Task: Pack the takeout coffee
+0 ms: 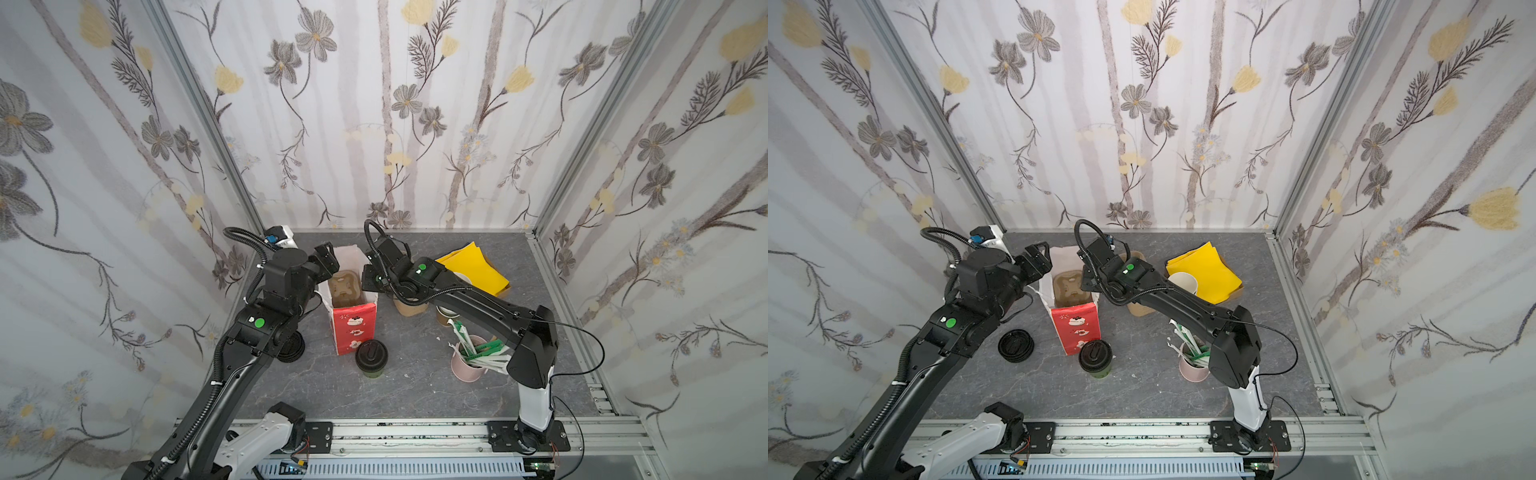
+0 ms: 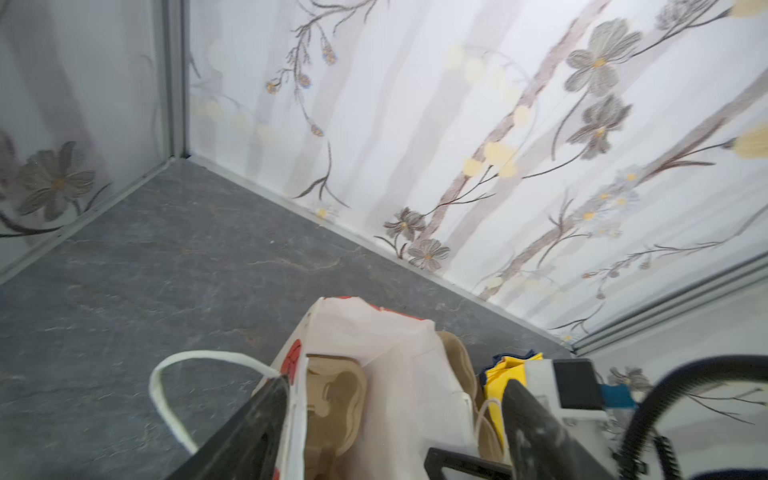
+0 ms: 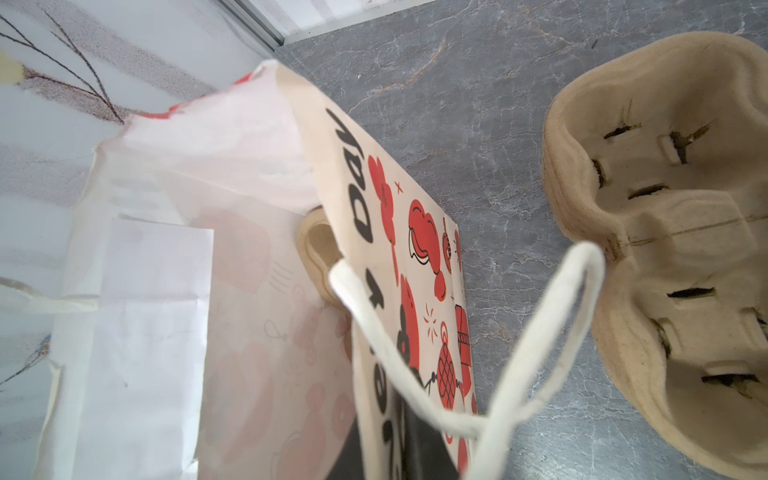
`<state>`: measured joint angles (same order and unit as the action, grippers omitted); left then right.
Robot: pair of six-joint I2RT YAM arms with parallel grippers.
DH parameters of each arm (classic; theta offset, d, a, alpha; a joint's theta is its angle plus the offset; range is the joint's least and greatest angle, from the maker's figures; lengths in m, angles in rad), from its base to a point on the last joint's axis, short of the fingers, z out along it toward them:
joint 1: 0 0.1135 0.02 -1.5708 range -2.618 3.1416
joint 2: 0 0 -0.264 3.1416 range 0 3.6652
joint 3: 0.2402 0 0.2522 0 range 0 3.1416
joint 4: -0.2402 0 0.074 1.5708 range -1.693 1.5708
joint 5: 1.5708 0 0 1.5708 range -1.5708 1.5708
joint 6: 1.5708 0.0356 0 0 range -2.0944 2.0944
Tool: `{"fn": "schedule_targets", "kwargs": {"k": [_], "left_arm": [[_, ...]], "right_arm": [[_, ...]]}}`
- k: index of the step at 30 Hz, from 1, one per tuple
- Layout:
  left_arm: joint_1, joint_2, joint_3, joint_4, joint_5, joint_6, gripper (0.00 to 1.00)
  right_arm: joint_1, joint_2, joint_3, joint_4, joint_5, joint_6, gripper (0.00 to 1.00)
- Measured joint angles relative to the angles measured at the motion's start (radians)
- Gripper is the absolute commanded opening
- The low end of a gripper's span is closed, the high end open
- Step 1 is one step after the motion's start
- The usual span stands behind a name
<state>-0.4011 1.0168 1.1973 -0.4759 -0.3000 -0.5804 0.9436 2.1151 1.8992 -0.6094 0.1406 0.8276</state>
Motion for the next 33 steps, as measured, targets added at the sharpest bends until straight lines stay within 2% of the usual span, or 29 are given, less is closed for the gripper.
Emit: {"fn": "schedule_targets", "kwargs": {"k": [3, 10, 14, 19, 22, 25, 33], "left_arm": [[0.055, 0.055, 0.040, -0.124, 0.007, -0.008, 0.84], [0.175, 0.137, 0.161, -0.214, 0.104, -0.010, 0.84], [0.195, 0.155, 0.200, -0.253, 0.143, -0.010, 0.84], [0.209, 0.204, 0.313, -0.261, 0.109, 0.055, 0.85], [0.211, 0.264, 0.381, -0.251, 0.099, 0.138, 0.87], [0.211, 0.328, 0.423, -0.232, 0.132, 0.270, 0.87], [0.204, 0.494, 0.521, -0.226, 0.281, 0.787, 0.86]], "right_arm": [[0.000, -0.002, 0.000, -0.001, 0.000, -0.017, 0.13], [-0.002, -0.023, 0.015, -0.004, -0.005, -0.092, 0.15], [-0.012, -0.011, 0.072, -0.003, -0.034, -0.158, 0.23], [-0.027, 0.039, 0.152, -0.018, -0.076, -0.188, 0.37], [-0.032, 0.043, 0.219, -0.043, -0.090, -0.201, 0.44], [-0.034, 0.013, 0.253, -0.067, -0.115, -0.201, 0.46], [-0.040, -0.114, 0.216, -0.224, -0.131, -0.242, 0.47]]}}
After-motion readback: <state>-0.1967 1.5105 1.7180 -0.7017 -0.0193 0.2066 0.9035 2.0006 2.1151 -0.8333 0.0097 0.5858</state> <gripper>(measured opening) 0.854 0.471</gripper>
